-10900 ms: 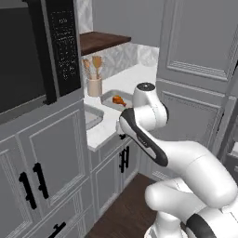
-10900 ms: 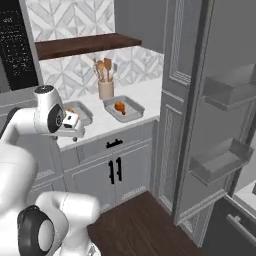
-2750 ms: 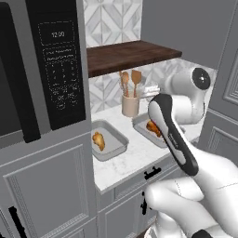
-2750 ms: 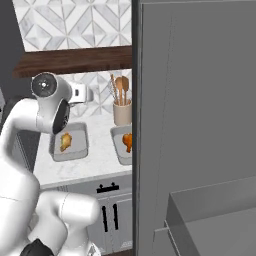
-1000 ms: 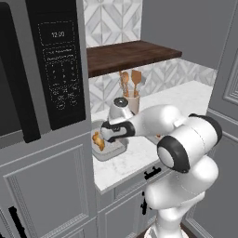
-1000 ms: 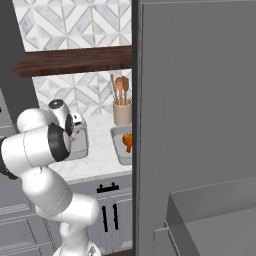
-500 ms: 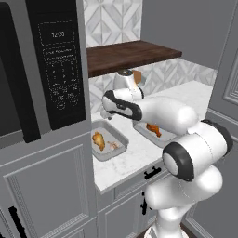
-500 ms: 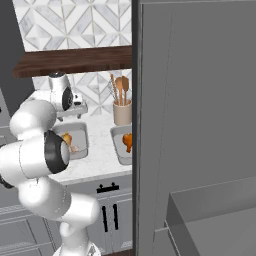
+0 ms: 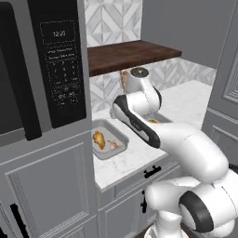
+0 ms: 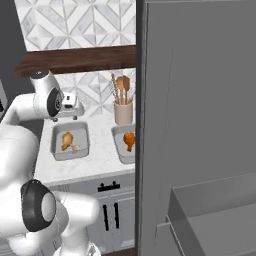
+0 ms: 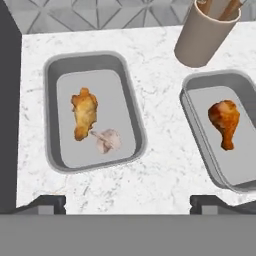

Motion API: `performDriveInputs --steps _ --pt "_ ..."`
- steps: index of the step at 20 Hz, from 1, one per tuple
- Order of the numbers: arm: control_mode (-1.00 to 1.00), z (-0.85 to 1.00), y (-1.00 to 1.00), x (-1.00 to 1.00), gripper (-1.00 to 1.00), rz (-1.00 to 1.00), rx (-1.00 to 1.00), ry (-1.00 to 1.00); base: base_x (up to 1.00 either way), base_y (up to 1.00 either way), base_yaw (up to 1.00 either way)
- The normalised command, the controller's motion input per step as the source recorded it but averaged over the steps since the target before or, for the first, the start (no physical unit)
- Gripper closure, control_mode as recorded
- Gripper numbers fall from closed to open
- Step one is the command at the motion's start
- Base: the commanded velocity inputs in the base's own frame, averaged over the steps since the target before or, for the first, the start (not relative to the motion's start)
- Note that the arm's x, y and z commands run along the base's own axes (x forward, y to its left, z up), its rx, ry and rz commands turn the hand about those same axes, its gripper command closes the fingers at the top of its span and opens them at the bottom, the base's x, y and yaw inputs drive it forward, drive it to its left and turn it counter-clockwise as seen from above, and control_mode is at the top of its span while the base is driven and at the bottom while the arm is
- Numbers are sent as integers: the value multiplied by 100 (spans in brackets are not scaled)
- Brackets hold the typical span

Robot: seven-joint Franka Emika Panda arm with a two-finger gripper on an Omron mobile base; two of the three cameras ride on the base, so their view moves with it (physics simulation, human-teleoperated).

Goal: Place one garlic and one chicken drumstick in each tupperware on the nearby counter, to pack two identical lunches.

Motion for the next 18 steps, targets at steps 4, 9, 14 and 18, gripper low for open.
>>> performDriveInputs --steps 4,9,14,18 --pt "100 0 0 0 -100 0 0 0 -100 65 6" --pt "100 0 0 0 -100 0 0 0 -100 41 -48" --pt "100 0 0 0 -100 0 0 0 -66 15 -85" --pt "100 0 0 0 -100 0 0 0 -16 5 -99"
